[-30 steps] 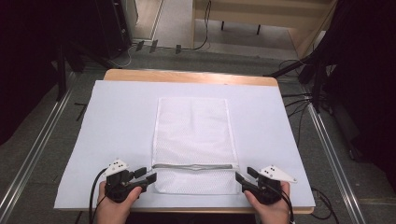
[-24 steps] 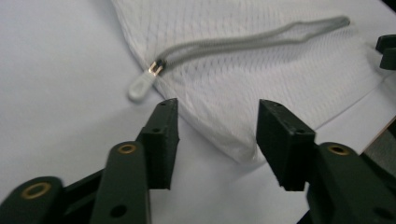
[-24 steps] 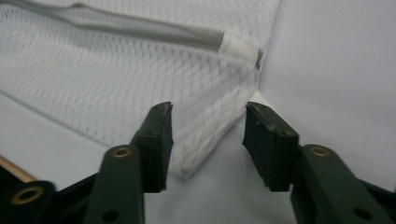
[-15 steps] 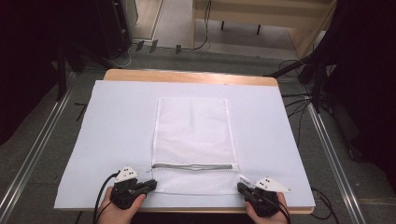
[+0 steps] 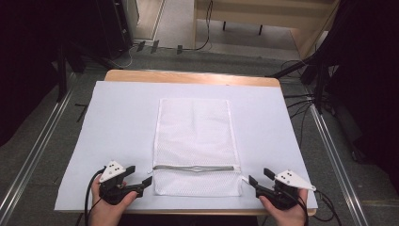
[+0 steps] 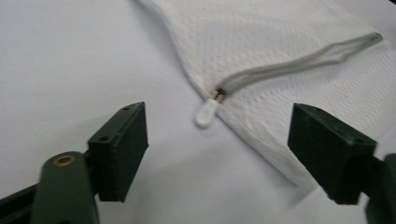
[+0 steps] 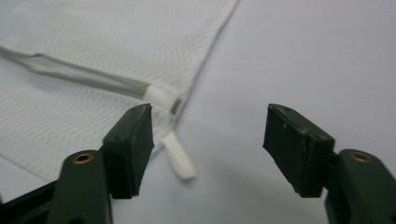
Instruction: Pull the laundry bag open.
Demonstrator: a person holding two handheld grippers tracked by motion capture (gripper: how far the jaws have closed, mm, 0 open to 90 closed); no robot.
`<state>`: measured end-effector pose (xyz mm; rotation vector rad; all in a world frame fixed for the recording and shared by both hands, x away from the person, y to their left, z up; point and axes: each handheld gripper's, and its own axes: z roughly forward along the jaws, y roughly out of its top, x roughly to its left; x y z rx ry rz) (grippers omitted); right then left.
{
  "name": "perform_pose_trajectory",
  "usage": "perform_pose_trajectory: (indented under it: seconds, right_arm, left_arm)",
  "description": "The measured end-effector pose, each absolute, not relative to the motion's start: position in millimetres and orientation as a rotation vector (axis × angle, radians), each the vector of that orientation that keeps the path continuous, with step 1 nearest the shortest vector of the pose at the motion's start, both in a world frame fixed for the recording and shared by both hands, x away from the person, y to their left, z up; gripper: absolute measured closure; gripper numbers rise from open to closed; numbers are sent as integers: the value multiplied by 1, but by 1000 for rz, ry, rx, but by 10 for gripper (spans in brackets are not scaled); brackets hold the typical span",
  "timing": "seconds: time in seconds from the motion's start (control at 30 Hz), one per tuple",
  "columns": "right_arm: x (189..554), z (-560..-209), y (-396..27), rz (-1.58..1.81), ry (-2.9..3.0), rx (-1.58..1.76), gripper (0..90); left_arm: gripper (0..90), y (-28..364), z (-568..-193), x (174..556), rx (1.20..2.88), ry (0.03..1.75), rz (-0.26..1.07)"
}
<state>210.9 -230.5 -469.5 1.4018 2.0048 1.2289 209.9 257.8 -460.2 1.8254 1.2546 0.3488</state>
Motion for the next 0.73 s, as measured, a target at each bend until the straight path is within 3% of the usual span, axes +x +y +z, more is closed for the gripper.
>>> perform_pose_trajectory:
  seconds: [0.03, 0.07, 0.13, 0.3, 0.4, 0.5, 0.73]
  right_arm:
    - [211, -469, -230, 1229, 2005, 1402, 302]
    - [215, -469, -239, 1207, 1991, 1412, 191]
    - [218, -470, -245, 1174, 1987, 1417, 135]
    - [223, -472, -264, 1138, 1936, 1448, 118]
    - [225, -472, -273, 1135, 1917, 1456, 97]
    - [228, -474, -289, 1122, 1872, 1486, 73]
    - [230, -477, -301, 1106, 1834, 1536, 71]
  left_arm:
    - [162, 258, -460, 210, 1825, 1255, 349]
    - [146, 263, -459, 211, 1804, 1254, 345]
    - [132, 274, -459, 212, 1784, 1233, 324]
    - [128, 291, -459, 217, 1753, 1273, 352]
    - [76, 296, -458, 217, 1741, 1277, 371]
    - [73, 305, -454, 218, 1765, 1278, 487]
    - [26, 314, -457, 223, 1761, 1311, 497]
